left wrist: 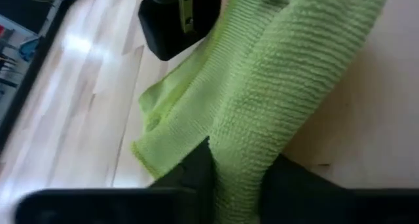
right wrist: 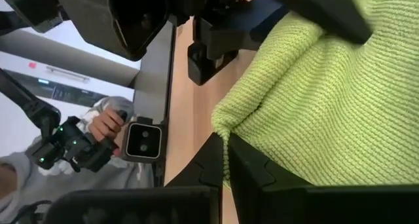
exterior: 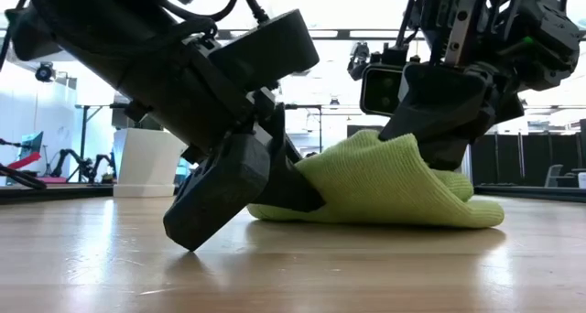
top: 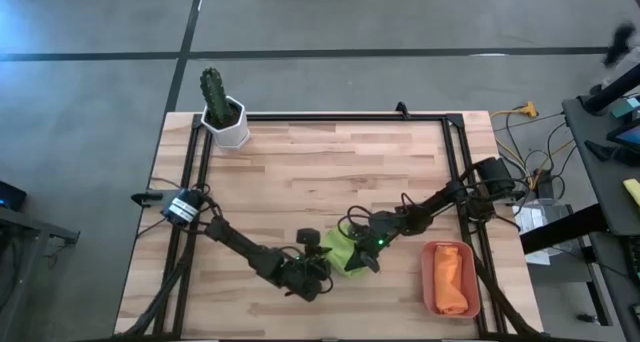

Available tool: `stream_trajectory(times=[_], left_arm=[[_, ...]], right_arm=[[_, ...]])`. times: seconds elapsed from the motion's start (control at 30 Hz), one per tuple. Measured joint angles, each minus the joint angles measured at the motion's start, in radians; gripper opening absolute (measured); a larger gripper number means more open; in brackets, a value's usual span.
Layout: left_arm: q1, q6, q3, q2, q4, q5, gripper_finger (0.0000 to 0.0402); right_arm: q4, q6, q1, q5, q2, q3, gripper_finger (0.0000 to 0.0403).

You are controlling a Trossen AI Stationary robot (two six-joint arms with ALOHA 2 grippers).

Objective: Roll microfiber towels into tight, uniform cylinder then place into a basket
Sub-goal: Roll the green microfiber cloth

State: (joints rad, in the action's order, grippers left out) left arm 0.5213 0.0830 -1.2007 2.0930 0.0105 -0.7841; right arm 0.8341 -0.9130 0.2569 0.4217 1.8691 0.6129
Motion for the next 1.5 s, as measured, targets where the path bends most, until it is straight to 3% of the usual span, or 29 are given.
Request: stream_trajectory(times=[0.13,0.2,0.3,0.47,0.63,0.73,0.87,1.03,1.2,1.5], left_arm=[[-0.005,0.006,0.000,0.000,0.000,0.117,0.0010],[-0.018,0.004,0.000,0.000,0.000,0.192,0.0007],[-0.052,0.047,-0.018,-0.006,0.012,0.391,0.0003],[-0.101,0.117,-0.090,-0.006,0.136,0.686,0.0002],[-0.141,0.220,-0.182,-0.008,0.304,0.870,0.0001],[-0.163,0.277,-0.230,-0.007,0.428,0.875,0.0001],[-0.187,0.305,-0.256,-0.004,0.466,0.819,0.0001],[-0.195,0.305,-0.277,-0.001,0.463,0.781,0.0000],[-0.195,0.315,-0.294,-0.001,0.459,0.778,0.0000],[-0.195,0.331,-0.296,-0.001,0.465,0.779,0.0000]], right_arm=[[0.001,0.038,-0.001,0.004,-0.001,-0.009,0.0009],[-0.014,0.099,-0.003,0.025,-0.003,-0.010,0.0010],[-0.044,0.239,-0.004,0.057,-0.010,-0.011,0.0020],[-0.116,0.511,0.023,0.046,-0.059,-0.011,0.0064],[-0.362,0.765,0.052,-0.026,-0.203,-0.006,0.0115],[-0.561,0.934,0.104,-0.181,-0.324,0.003,0.0138],[-0.691,1.075,0.240,-0.492,-0.447,0.004,0.0150],[-0.760,1.041,0.411,-0.847,-0.445,-0.002,0.0138],[-0.729,0.836,0.419,-0.867,-0.358,-0.018,0.0108],[-0.513,0.942,0.414,-0.875,-0.092,0.008,0.0037]])
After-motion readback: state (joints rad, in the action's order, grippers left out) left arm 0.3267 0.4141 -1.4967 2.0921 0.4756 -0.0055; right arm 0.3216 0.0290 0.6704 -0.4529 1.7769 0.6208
